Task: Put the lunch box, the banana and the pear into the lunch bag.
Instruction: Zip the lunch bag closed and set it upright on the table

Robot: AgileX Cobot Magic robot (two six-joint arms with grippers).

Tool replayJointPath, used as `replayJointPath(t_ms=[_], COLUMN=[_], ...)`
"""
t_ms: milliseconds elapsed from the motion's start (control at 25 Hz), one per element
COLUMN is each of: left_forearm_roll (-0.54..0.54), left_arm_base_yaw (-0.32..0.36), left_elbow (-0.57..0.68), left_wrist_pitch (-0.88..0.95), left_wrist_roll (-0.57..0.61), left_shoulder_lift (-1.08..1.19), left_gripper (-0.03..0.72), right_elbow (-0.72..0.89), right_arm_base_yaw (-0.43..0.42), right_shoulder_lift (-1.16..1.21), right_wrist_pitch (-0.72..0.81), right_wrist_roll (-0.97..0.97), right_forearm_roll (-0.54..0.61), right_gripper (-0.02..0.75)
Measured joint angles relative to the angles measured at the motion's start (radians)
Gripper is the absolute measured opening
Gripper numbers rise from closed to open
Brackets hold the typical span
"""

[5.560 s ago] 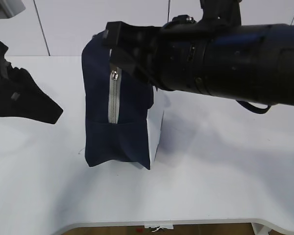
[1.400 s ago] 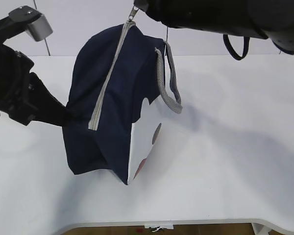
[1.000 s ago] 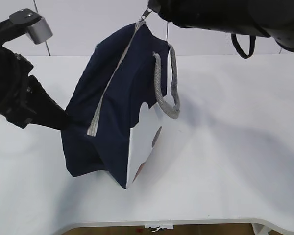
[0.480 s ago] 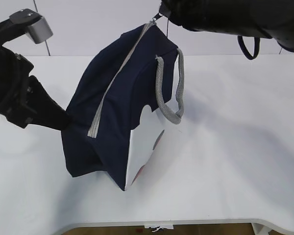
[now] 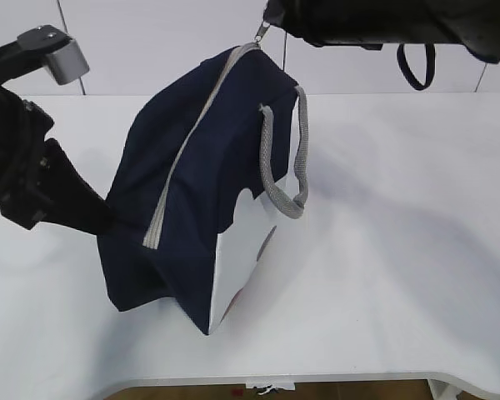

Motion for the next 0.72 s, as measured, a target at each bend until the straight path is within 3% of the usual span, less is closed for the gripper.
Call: replayJointPath(t_ms=[240,720], left_forearm_roll=[0.004,-0.001], left_arm_base_yaw=[0.000,0.000], left_elbow=[0.000,0.000], left_wrist_pitch=[0.004,0.000], left_wrist_roll=[0.000,0.000], left_shoulder_lift=[0.000,0.000], left_gripper=[-0.009,-0.009], right_elbow=[-0.013,-0.072], right_arm_base_yaw=[-0.001,-0.039], right_shoulder_lift=[-0.005,0.057], right_wrist_pitch=[0.124,0.086], right_wrist_roll=[-0.007,-0.043], right_forearm_roll=[0.005,0.007], right_gripper=[-0.010,-0.010])
